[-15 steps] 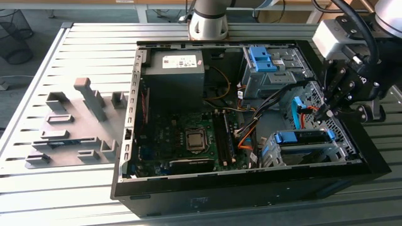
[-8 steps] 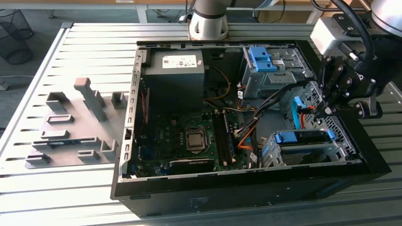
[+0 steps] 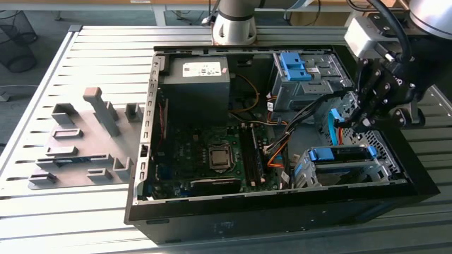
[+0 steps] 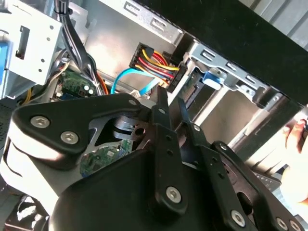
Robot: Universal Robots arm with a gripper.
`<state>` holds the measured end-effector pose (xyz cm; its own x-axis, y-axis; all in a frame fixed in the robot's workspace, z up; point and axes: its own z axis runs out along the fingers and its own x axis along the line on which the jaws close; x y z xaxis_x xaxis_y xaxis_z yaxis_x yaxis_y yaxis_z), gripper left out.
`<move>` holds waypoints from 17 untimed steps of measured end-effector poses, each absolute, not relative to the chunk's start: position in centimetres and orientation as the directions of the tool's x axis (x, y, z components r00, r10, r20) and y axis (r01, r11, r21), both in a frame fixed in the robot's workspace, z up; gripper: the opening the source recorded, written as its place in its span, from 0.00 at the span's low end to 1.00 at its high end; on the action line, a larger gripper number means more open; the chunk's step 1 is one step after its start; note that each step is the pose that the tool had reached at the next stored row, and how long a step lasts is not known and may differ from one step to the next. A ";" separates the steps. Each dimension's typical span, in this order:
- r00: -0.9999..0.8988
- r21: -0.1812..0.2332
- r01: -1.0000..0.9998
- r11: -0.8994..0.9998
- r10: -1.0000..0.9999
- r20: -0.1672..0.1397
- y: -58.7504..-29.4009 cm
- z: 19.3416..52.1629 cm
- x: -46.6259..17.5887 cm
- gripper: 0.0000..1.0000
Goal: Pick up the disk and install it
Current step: 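Insert the first disk wire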
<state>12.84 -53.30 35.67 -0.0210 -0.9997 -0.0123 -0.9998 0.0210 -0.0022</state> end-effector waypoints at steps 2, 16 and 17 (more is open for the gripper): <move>-0.021 -0.002 -1.000 0.021 -1.000 -0.012 -53.3 35.4 13.0 0.24; -0.021 0.000 -1.000 0.021 -1.000 -0.012 -53.3 35.1 13.3 0.24; -0.021 0.000 -1.000 0.021 -1.000 -0.012 -53.3 35.1 13.4 0.24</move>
<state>13.40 -53.28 35.09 -0.0210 -0.9997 -0.0120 -0.9998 0.0210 0.0003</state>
